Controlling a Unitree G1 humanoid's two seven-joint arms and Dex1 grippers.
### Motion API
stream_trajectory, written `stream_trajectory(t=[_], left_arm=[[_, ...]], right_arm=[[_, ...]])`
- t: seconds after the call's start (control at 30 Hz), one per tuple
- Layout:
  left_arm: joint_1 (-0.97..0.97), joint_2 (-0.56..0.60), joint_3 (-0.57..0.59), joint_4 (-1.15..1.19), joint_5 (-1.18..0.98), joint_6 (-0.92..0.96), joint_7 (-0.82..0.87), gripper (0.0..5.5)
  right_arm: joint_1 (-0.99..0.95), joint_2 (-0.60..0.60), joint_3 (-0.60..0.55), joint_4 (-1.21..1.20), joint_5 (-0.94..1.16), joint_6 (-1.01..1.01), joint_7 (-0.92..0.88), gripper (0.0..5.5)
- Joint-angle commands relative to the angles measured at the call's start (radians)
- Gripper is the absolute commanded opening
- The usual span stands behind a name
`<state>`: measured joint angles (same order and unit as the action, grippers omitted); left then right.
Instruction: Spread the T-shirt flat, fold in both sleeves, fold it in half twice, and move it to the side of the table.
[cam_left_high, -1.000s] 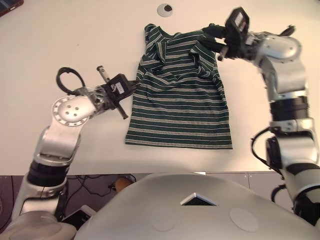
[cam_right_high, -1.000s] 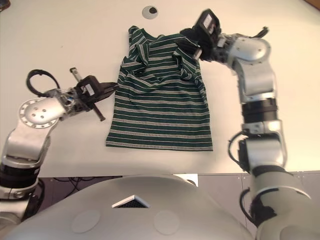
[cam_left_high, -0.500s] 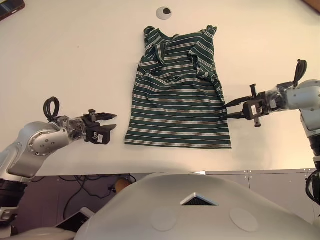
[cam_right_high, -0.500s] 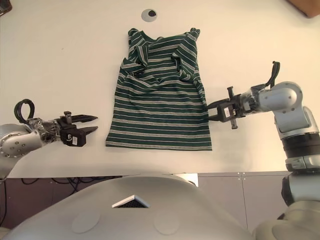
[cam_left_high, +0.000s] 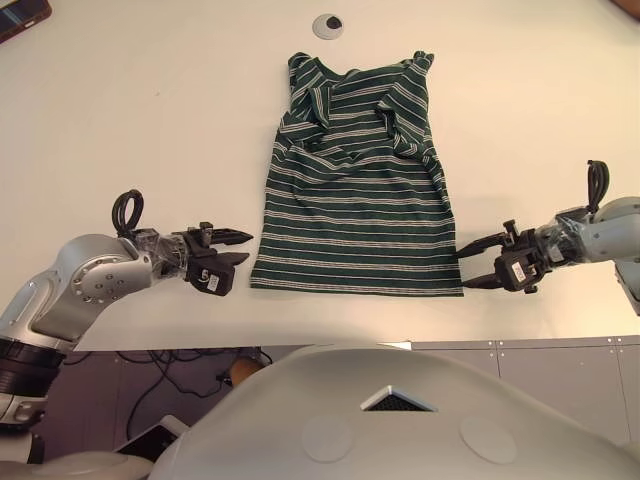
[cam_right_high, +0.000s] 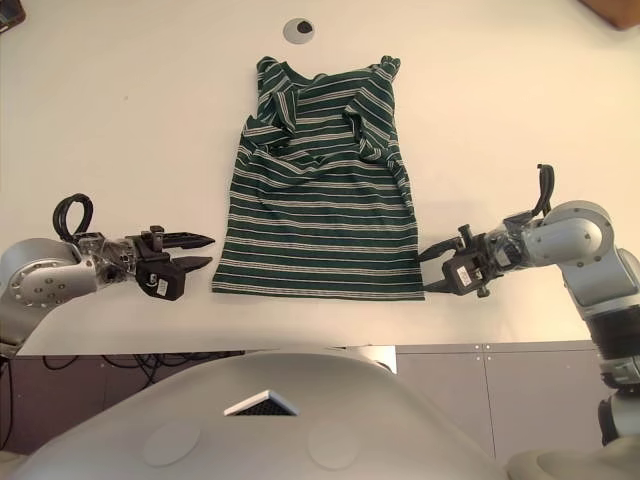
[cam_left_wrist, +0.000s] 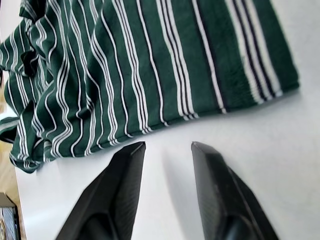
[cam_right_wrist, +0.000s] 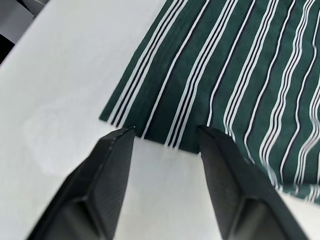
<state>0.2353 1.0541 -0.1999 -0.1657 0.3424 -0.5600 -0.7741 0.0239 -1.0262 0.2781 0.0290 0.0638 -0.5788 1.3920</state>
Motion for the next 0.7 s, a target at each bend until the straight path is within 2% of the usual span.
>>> stream_trajectory(t=[0.03, 0.1, 0.23, 0.33, 0.43, 0.67, 0.7], left_arm=[[0.006, 0.001, -0.047, 0.005, 0.019, 0.007, -0.048, 1.69], [-0.011, -0.004, -0.069, 0.002, 0.038, -0.008, -0.054, 1.69], [-0.042, 0.008, -0.103, 0.005, 0.103, -0.059, -0.055, 1.11], [-0.047, 0.016, -0.112, 0.007, 0.118, -0.071, -0.059, 0.62], [-0.042, 0.016, -0.127, 0.005, 0.138, -0.076, -0.063, 0.04], [-0.039, 0.008, -0.149, 0.022, 0.184, -0.067, -0.046, 0.0], [-0.041, 0.005, -0.154, 0.023, 0.186, -0.063, -0.05, 0.0]], right_arm=[[-0.018, 0.013, 0.031, -0.016, -0.062, -0.048, -0.02, 2.44], [-0.025, 0.014, 0.051, 0.011, -0.108, -0.087, -0.035, 2.26], [-0.045, 0.012, 0.071, 0.045, -0.146, -0.107, -0.063, 1.73], [-0.089, 0.015, 0.053, 0.037, -0.083, -0.021, -0.061, 1.33], [-0.145, 0.016, 0.063, 0.036, -0.066, 0.012, -0.034, 1.82], [-0.153, -0.035, 0.06, 0.044, -0.037, 0.008, 0.022, 2.93], [-0.136, -0.053, 0.062, 0.046, -0.035, -0.014, 0.036, 2.93]])
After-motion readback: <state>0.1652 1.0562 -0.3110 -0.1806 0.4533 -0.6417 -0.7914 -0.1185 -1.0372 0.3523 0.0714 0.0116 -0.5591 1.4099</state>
